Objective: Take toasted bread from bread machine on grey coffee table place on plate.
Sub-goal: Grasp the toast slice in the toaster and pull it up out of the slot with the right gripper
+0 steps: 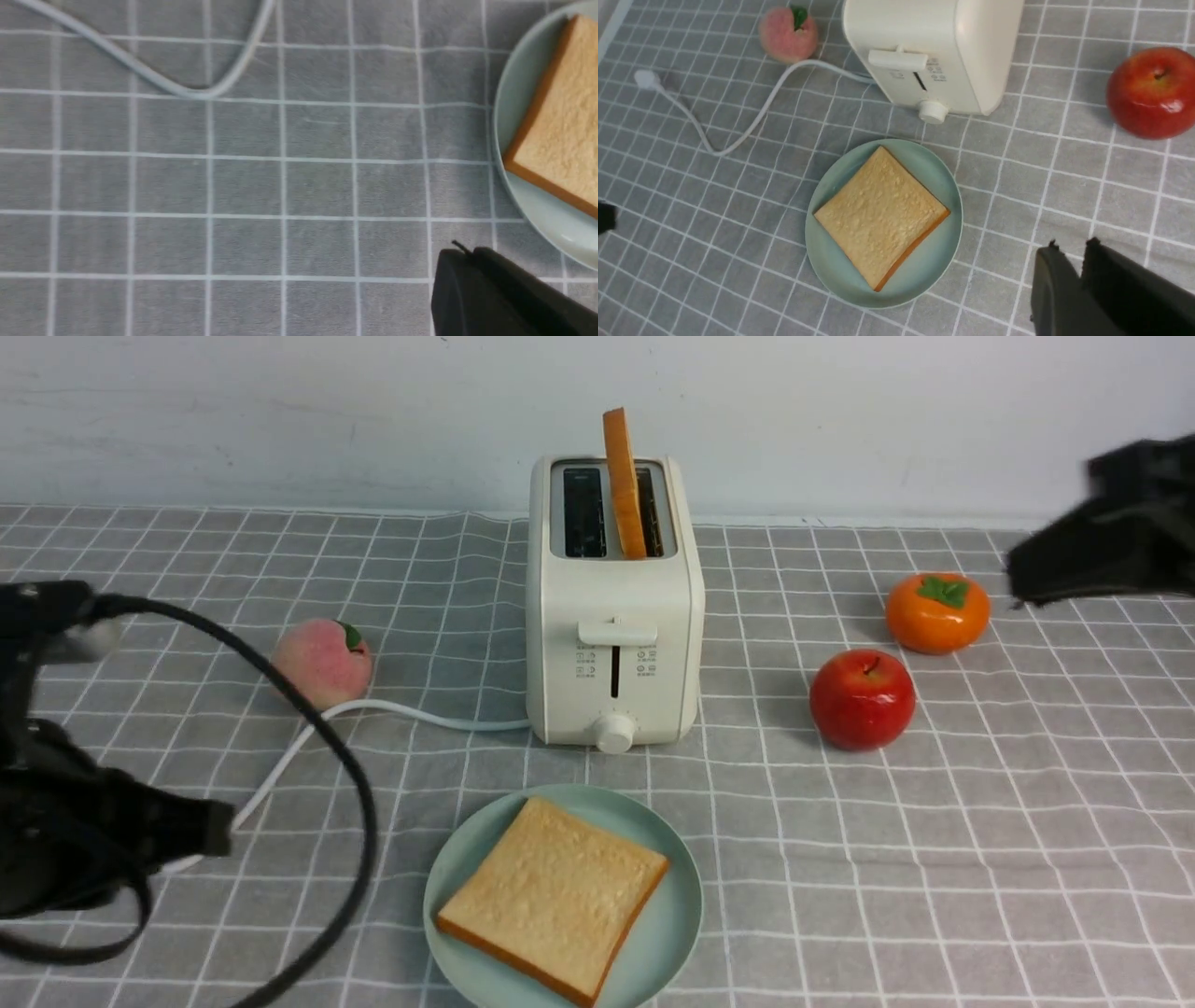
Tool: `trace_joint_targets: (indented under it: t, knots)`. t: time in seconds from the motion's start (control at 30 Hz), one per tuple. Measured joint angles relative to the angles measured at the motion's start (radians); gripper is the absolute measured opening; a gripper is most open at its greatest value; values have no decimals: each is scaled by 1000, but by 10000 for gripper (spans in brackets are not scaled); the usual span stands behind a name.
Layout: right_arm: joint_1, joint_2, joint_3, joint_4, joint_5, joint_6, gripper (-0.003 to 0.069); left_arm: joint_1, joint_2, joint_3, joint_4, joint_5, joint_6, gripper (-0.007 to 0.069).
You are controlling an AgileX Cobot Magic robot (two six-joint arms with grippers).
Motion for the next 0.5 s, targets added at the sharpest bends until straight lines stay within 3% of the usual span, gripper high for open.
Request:
trace_joint_targets:
  t: [0.1,0.23,0.33,0.5]
  knots:
    - [127,140,-100,-150,-83,106,126,0,-183,29,13,2,-17,-14]
    - [201,299,-228,-300,-172,209,212,0,-366,88,13,2,-19,-14]
    - [244,456,-371,-391,-259,275,352,0,-522,172,13,2,-50,-14]
    - [277,625,-528,-428,-355,289,512,0,-658,246,13,2,-86,-14]
